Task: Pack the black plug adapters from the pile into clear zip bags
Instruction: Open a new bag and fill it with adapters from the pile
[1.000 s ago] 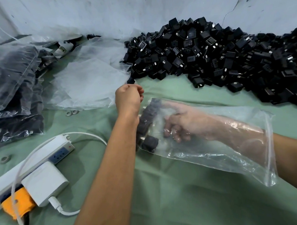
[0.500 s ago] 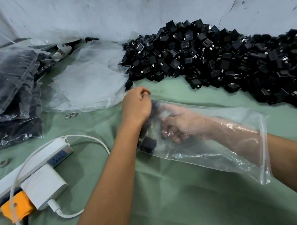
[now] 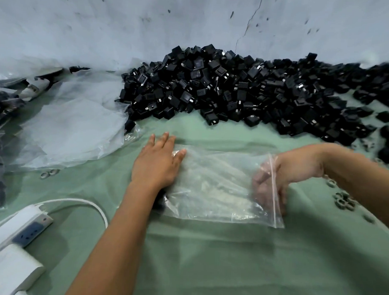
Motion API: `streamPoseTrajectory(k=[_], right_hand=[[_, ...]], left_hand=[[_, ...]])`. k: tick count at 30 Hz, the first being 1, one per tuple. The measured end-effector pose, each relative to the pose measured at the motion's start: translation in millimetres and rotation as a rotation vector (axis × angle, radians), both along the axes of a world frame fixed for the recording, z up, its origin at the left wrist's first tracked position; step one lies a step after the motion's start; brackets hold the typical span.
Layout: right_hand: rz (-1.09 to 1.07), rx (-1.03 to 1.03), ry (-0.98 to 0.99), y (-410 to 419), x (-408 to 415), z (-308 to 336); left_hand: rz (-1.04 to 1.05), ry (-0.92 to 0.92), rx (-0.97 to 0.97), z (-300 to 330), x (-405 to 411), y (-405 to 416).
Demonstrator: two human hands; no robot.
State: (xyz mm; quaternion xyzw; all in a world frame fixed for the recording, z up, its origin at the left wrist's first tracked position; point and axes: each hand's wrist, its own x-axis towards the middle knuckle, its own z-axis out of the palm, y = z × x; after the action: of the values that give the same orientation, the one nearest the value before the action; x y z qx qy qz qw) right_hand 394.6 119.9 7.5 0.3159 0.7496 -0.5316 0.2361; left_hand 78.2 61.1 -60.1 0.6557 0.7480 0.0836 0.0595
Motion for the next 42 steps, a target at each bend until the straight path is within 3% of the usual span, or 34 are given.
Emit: streamPoseTrajectory(k=[2,4,8,10,14,19,23,26,28,31,37,40,42], right_hand=[[-0.064,0.042,-0.130,1.2,22.5,7.8],[-0.242,0.237,-0.170,6.6,36.8,9.1],[-0.698,1.137,-0.053,29.3,41.8,-8.9],[-0.754,1.388,-0.090,41.1,35.2,-17.7],[-0.813,1.433,-0.342,61.8,23.4,-34.1],[-0.750,1.588,-0.381,66.7,20.3,-46.3],[-0.561,1.529,-0.265,59.1,20.6,-45.2],[-0.453,1.292,-0.055,38.0,23.2,-43.5],[-0.374,1.269,0.036,22.4,23.0,-42.1],[-0.396,1.253,0.117,8.7,20.5,-40.7],[-0.754,1.057,0.283,-7.7,37.7,-23.1],[-0.668,0.814,0.416,-24.8,39.4,-6.4],[-0.498,0.732,0.358,-34.3,32.1,-3.2]], left_hand=[[0.022,0.008,-0.007,0.6,0.8,-0.5],[0.054,0.010,-0.017,2.6,3.2,-0.9],[0.135,-0.017,-0.045,17.6,10.8,-1.4],[0.183,-0.010,0.054,33.2,27.7,-2.8],[0.141,-0.246,0.359,65.1,109.1,-10.5],[0.003,-0.254,0.217,72.4,197.8,-7.7],[0.056,-0.250,0.048,67.7,209.3,3.8],[0.052,-0.318,0.087,63.7,202.2,3.7],[0.063,-0.393,0.079,66.1,195.6,1.2],[0.085,-0.522,0.044,67.8,188.6,-2.7],[0.163,-0.631,-0.013,56.4,178.8,-12.3],[0.192,-0.653,-0.005,59.3,174.3,-14.3],[0.179,-0.652,0.025,64.4,172.9,-15.2]])
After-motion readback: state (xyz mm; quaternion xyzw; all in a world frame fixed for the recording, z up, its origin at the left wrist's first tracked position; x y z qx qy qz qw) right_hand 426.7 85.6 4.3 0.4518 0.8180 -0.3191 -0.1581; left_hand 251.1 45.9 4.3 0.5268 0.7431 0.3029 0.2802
